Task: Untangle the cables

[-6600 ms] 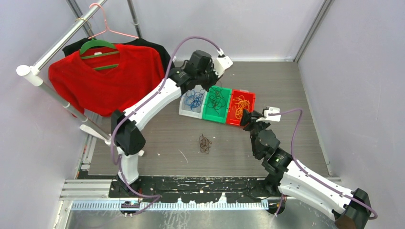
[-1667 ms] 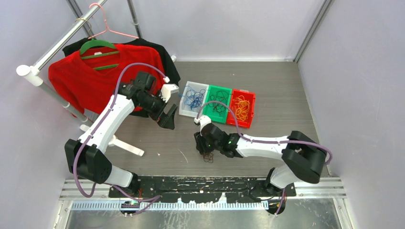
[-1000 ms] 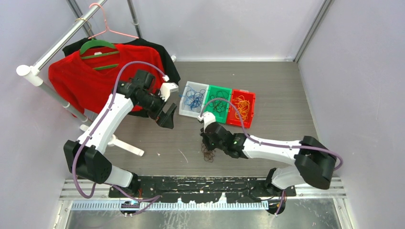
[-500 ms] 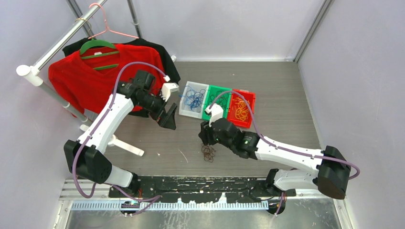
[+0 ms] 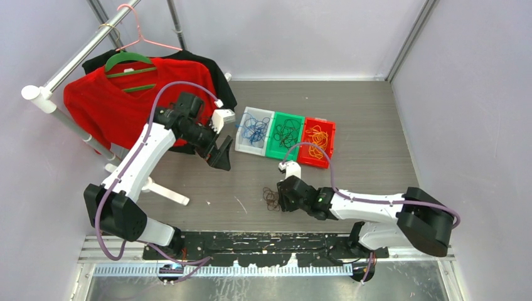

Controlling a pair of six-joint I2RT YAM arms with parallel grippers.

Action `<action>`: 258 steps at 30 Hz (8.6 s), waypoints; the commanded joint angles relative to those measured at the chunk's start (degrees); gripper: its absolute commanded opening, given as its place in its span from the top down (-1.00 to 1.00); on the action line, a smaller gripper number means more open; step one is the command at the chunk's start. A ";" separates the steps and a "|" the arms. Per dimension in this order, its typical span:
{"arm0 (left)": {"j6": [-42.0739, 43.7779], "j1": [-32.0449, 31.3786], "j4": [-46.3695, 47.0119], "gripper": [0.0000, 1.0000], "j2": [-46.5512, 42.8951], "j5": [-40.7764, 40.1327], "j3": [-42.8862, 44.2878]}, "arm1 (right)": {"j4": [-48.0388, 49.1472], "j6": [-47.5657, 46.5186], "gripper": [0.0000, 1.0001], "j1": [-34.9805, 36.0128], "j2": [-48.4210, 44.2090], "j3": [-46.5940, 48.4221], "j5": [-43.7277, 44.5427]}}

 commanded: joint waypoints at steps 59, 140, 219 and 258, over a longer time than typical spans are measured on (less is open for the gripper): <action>2.72 -6.58 2.46 -0.87 -3.89 9.26 -3.62 | 25.70 -7.01 0.98 -2.07 -2.87 12.52 -21.22; -16.73 -6.59 -7.46 1.00 -8.74 15.77 14.36 | 45.50 -28.37 -0.23 4.29 10.51 18.94 5.66; -9.22 -14.43 9.07 1.00 8.62 -5.18 4.33 | 42.59 -10.56 -0.26 -2.03 -8.83 -5.90 2.97; -13.63 -14.51 -12.82 1.00 -0.59 9.81 24.43 | 54.03 -13.61 -0.15 -1.40 9.56 8.20 8.66</action>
